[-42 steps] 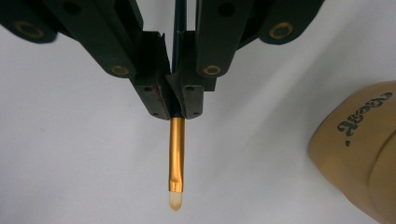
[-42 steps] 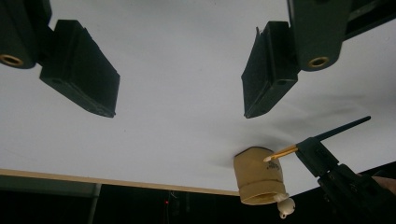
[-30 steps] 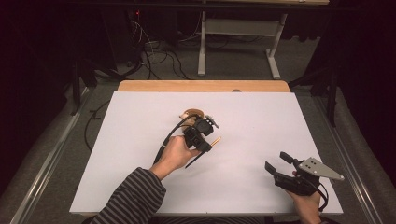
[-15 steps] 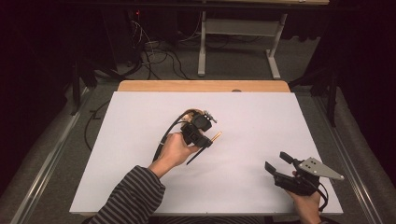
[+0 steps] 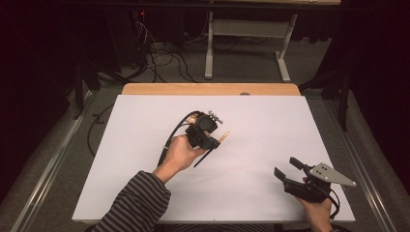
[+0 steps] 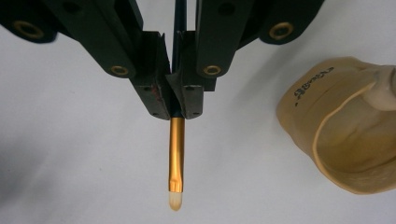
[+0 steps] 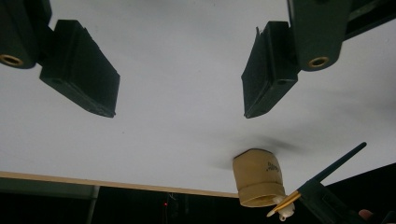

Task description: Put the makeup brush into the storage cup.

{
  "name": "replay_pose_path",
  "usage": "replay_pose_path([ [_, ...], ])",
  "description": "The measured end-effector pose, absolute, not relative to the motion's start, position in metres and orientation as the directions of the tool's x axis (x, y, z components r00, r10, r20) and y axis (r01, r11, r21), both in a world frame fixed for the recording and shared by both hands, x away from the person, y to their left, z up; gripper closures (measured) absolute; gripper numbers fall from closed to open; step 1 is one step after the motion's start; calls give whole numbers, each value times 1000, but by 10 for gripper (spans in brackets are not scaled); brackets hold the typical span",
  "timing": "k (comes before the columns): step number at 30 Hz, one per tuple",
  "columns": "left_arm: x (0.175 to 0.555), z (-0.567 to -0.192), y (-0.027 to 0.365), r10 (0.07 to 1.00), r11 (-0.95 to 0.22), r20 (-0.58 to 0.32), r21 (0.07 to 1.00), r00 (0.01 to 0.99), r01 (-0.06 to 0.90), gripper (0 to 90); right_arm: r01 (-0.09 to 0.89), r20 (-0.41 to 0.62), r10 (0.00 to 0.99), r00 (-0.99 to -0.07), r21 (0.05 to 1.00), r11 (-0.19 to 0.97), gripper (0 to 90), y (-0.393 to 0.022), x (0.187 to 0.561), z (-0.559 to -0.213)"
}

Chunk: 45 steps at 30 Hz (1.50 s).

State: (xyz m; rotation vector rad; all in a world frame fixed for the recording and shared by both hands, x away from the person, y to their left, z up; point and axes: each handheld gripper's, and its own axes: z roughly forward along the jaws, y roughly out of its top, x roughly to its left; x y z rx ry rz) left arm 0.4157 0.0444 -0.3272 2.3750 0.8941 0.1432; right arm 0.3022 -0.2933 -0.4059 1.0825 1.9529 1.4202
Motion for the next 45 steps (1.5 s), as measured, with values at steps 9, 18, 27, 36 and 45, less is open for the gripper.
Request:
replay_pose_path([
  [9, 418, -324, 46, 641, -583, -102, 581, 761, 568, 834, 310, 59, 822, -567, 939, 146, 296, -293, 302, -406],
  [18, 420, -319, 47, 656, -554, -99, 610, 748, 566, 834, 309, 57, 821, -568, 940, 148, 296, -293, 302, -406],
  [27, 421, -313, 51, 663, -528, -99, 640, 742, 558, 834, 311, 56, 823, -565, 939, 150, 296, -293, 302, -406],
  [36, 425, -307, 54, 676, -496, -94, 676, 731, 546, 835, 310, 58, 821, -568, 939, 149, 296, -293, 302, -406],
  [45, 432, -301, 53, 682, -472, -92, 702, 725, 533, 835, 312, 65, 821, -567, 940, 141, 295, -294, 303, -406],
])
